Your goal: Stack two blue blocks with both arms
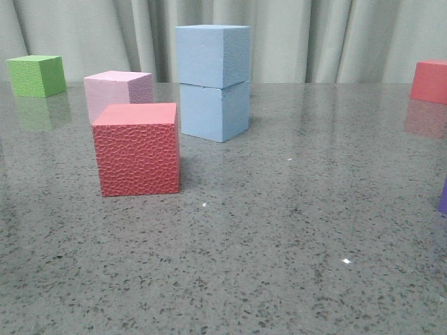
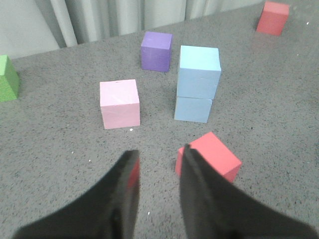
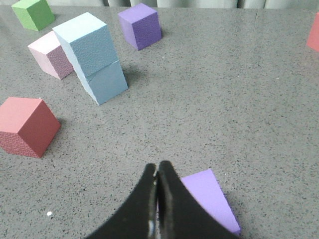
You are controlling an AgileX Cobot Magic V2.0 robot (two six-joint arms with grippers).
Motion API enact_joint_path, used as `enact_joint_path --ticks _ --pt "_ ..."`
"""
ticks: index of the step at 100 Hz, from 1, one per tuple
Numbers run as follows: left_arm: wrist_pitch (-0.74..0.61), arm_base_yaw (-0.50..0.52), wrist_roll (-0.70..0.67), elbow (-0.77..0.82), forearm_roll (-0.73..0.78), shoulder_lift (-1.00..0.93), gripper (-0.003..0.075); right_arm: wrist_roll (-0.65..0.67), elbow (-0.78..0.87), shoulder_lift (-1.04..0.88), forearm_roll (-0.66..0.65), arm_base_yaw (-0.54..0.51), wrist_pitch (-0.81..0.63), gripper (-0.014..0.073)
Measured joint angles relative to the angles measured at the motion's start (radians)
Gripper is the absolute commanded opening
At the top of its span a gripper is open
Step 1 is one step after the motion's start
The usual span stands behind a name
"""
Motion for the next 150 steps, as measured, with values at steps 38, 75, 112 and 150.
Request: enact_joint_path --ticks 38,75,112,150 --pt "-0.024 0.000 0.000 0.266 0.006 -0.319 -0.0019 0.000 0.121 -0.217 -0.047 0.000 -0.113 -0.0069" --pt "-0.028 0.000 -0.002 0.281 0.006 -0.377 -0.0019 0.000 0.131 -0.246 -0.047 0.000 -0.134 -0.0069" --pt "-0.030 0.000 -0.002 0.283 0.006 -0.377 -0.0019 0.000 0.132 -0.246 -0.049 0.000 -0.134 -0.0069" --pt "-0.150 0.004 -0.002 0.394 0.059 -0.406 -0.0019 0.000 0.132 -0.246 -0.049 0.000 -0.134 -0.0069"
